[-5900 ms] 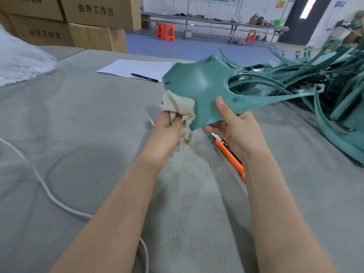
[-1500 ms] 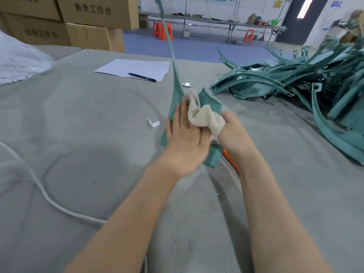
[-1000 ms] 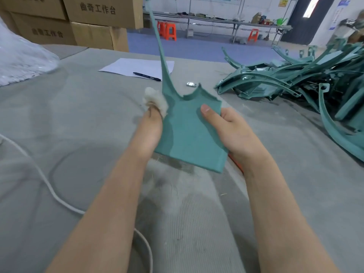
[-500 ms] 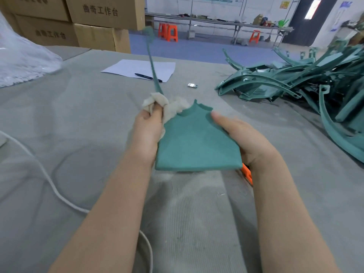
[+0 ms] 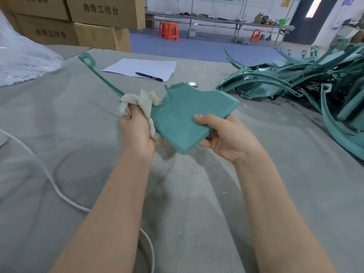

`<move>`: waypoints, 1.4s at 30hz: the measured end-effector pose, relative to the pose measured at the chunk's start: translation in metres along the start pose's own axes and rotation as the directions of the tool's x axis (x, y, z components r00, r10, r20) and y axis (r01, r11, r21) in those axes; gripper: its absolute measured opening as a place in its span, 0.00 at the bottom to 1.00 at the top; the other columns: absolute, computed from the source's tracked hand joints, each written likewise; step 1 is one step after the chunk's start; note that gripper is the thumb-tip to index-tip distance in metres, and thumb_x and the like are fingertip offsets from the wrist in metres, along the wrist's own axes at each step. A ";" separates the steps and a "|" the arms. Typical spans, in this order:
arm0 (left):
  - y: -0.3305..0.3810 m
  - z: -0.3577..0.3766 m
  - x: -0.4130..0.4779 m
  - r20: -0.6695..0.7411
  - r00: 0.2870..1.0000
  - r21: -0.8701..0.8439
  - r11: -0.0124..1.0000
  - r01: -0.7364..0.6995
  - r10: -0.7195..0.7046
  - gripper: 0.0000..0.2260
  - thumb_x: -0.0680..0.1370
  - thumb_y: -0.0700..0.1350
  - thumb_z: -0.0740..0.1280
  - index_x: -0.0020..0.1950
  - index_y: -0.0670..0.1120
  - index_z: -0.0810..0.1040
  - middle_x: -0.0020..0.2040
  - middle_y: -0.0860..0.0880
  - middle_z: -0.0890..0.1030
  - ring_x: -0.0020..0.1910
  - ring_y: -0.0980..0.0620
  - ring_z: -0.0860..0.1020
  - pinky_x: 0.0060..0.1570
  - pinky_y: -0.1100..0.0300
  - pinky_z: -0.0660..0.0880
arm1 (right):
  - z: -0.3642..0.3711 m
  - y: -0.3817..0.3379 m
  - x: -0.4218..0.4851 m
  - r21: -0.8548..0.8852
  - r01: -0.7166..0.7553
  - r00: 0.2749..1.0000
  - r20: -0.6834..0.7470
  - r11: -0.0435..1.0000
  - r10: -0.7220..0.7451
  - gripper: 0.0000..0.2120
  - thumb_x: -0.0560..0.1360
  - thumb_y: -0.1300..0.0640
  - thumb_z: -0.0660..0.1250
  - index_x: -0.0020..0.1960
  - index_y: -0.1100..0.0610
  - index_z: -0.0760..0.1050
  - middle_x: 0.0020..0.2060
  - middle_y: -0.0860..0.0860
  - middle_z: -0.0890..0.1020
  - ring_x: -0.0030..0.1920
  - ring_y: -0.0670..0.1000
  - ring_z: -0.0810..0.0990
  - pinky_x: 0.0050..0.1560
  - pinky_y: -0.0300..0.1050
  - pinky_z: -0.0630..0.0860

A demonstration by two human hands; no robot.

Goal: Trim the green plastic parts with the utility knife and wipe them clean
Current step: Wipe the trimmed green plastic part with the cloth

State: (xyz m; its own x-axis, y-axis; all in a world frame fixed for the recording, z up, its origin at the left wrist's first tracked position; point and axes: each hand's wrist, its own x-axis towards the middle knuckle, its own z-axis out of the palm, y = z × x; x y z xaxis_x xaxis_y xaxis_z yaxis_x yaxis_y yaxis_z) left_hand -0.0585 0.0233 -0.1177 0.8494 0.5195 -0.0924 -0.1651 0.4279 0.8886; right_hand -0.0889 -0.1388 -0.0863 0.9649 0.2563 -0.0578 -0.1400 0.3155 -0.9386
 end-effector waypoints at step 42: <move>0.016 -0.019 0.021 -0.006 0.978 -0.045 0.977 -0.211 0.211 0.15 0.83 0.45 0.58 0.36 0.45 0.66 0.19 0.53 0.63 0.16 0.54 0.61 0.22 0.68 0.58 | -0.065 -0.025 -0.015 -0.064 -0.169 0.978 -0.134 0.983 0.160 0.11 0.75 0.65 0.62 0.55 0.58 0.76 0.44 0.53 0.86 0.40 0.51 0.85 0.46 0.47 0.80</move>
State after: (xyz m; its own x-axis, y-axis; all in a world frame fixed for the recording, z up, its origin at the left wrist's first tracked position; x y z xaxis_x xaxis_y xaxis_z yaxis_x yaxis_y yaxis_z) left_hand -0.0527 0.0556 -0.1144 0.7924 0.6027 0.0939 -0.3628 0.3419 0.8669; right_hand -0.0860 -0.2100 -0.0842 0.9512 0.1785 -0.2518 -0.2867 0.2081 -0.9351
